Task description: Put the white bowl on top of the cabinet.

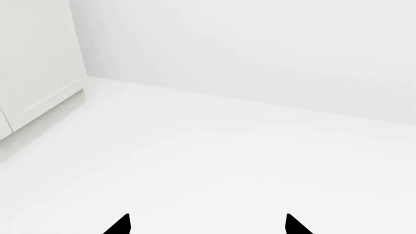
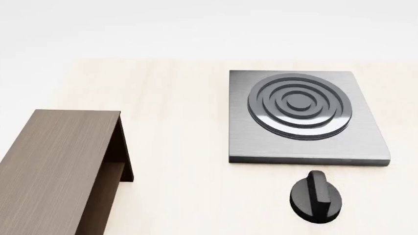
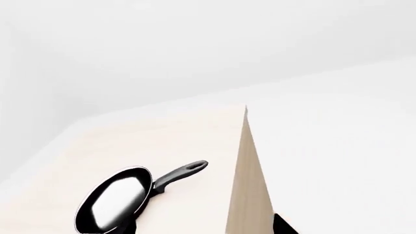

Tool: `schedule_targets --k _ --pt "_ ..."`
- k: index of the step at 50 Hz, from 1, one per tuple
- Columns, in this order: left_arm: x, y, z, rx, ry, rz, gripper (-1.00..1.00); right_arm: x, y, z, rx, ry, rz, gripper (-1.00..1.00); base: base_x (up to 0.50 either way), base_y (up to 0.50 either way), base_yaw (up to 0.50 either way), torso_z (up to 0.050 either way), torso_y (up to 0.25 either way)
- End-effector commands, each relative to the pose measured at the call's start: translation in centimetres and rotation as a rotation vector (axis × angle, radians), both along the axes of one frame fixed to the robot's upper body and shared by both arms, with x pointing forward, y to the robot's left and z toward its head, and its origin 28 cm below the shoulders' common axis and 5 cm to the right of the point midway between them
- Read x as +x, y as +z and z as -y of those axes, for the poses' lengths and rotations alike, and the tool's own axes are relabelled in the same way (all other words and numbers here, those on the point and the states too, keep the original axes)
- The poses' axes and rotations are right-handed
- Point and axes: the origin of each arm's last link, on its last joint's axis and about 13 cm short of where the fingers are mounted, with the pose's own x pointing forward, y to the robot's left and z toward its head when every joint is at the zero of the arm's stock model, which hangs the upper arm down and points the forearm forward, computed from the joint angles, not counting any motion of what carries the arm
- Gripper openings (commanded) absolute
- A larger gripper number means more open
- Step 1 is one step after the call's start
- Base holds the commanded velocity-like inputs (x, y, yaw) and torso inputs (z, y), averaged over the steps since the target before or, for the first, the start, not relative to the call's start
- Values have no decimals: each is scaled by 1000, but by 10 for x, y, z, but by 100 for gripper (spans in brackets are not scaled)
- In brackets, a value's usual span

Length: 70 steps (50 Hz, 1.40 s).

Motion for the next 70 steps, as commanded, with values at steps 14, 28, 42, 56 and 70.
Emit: schedule_targets --k 14,28,42,56,70 --pt "0 0 0 4 -3 -4 100 23 2 -3 109 211 -156 100 0 0 0 0 0" --pt "1 0 1 6 -4 -7 100 48 10 5 204 276 -169 100 0 0 0 0 0" --pt "1 0 0 3 -3 -8 100 59 16 7 314 442 -111 100 0 0 0 0 0" --pt "0 -1 0 2 -2 -9 100 75 23 0 302 524 -136 100 0 0 0 0 0" --pt "0 -1 1 5 -3 -11 100 73 18 9 329 478 -126 100 0 0 0 0 0"
